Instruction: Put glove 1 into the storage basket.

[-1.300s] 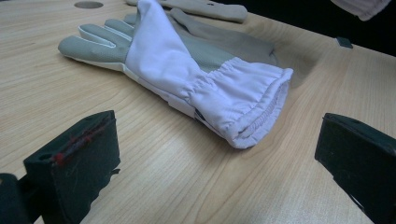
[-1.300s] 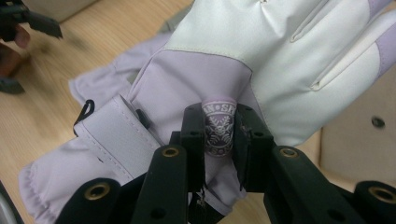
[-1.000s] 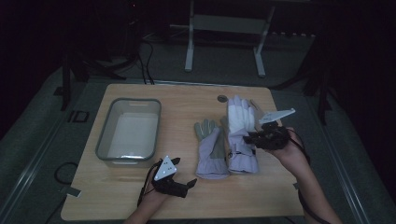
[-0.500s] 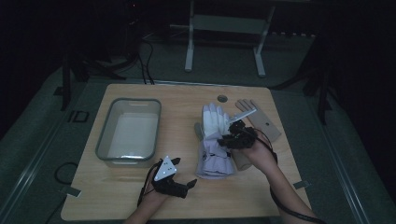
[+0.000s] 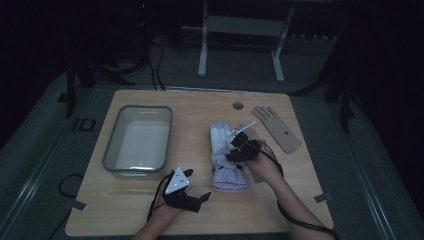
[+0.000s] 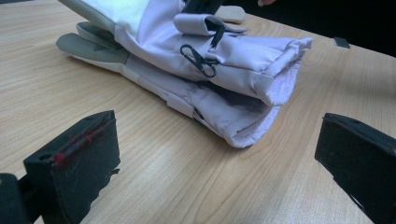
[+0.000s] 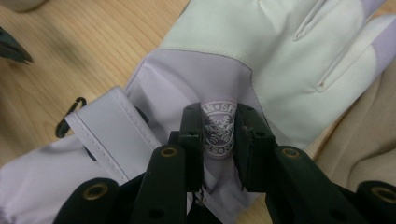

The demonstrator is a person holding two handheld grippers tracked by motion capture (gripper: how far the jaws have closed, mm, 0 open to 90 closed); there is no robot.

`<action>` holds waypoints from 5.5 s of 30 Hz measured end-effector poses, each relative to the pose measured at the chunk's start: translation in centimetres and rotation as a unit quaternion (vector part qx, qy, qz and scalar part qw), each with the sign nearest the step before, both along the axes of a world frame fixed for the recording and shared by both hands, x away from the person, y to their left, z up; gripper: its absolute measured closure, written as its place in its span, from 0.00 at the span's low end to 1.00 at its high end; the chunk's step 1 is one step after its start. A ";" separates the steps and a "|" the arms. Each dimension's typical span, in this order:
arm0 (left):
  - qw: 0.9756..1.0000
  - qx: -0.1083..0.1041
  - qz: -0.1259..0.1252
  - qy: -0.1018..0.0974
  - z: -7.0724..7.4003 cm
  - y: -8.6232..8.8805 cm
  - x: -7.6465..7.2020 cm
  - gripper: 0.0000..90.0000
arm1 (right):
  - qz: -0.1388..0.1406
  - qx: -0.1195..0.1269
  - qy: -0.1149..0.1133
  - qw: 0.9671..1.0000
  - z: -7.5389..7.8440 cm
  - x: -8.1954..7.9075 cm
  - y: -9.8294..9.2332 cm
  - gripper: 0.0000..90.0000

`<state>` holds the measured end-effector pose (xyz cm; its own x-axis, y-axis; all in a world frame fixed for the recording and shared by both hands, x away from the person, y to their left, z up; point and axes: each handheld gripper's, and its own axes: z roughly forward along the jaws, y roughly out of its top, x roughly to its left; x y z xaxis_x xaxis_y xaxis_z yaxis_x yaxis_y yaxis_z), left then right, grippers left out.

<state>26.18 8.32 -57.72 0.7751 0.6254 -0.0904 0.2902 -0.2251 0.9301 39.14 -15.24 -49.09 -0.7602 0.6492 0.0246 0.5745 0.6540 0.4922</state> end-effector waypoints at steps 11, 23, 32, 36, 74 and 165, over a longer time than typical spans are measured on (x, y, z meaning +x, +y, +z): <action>1.000 -0.001 0.001 0.005 0.0 0.0 0.1 0.00 | 0.014 0.016 -0.008 1.000 -1.2 0.0 -0.5 0.63; 1.000 0.004 0.010 0.010 0.0 0.0 0.1 0.00 | 0.015 0.091 -0.031 0.995 1.7 -1.0 -3.6 0.19; 0.998 -0.023 0.027 0.042 1.7 0.2 0.4 0.00 | -0.018 0.123 -0.022 0.992 0.5 -0.8 -5.7 0.17; 0.997 -0.017 0.031 0.072 2.6 -0.6 1.2 0.00 | -0.038 0.136 -0.020 0.990 0.2 -0.9 -5.6 0.13; 0.968 0.012 0.017 0.251 1.3 -4.3 3.7 0.77 | -0.072 0.158 0.084 0.981 -4.1 0.0 -5.6 0.84; 0.949 0.070 0.136 0.276 11.9 21.1 6.5 0.79 | 0.044 0.191 0.042 0.980 3.6 5.3 21.6 0.85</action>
